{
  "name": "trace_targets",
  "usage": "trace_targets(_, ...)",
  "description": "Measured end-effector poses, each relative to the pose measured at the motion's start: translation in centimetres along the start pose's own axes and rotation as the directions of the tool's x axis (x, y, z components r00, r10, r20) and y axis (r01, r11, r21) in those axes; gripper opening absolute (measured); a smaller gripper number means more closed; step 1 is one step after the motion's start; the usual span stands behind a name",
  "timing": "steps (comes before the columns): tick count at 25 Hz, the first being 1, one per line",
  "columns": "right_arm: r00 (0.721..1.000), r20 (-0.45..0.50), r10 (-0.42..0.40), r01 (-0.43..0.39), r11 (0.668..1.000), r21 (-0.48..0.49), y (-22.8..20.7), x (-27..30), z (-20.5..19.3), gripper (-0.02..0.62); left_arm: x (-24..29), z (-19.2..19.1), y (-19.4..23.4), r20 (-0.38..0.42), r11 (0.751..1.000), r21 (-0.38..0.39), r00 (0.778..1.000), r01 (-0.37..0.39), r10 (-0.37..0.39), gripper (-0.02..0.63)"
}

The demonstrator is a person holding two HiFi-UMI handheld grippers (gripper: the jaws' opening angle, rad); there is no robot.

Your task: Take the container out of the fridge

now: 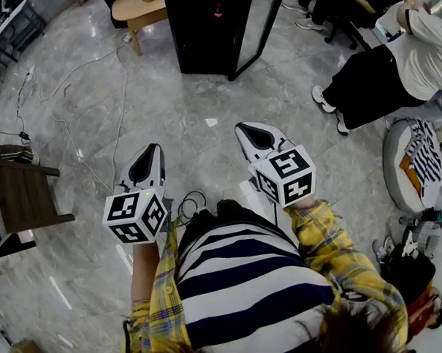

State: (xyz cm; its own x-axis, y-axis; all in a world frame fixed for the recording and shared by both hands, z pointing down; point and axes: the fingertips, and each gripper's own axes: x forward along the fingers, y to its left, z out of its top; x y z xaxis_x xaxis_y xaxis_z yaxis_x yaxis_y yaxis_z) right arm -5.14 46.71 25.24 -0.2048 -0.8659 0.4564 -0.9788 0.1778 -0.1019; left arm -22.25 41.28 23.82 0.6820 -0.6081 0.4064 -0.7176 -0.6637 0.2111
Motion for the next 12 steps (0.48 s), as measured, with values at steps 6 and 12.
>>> trace_targets(6, 0.999, 0.011, 0.033, -0.033, 0.999, 0.003, -2.3, 0.4, 0.1, 0.029, 2.9, 0.5, -1.9, -0.008, 1.0, 0.023, 1.0, 0.013, -0.013, 0.036)
trace_targets(12, 0.998, -0.003, 0.065, -0.065, 0.997, -0.038, -4.5, 0.8, -0.3, 0.029, 5.0, 0.8, -3.4, -0.01, 0.999, 0.041, 1.0, -0.007, 0.008, 0.037)
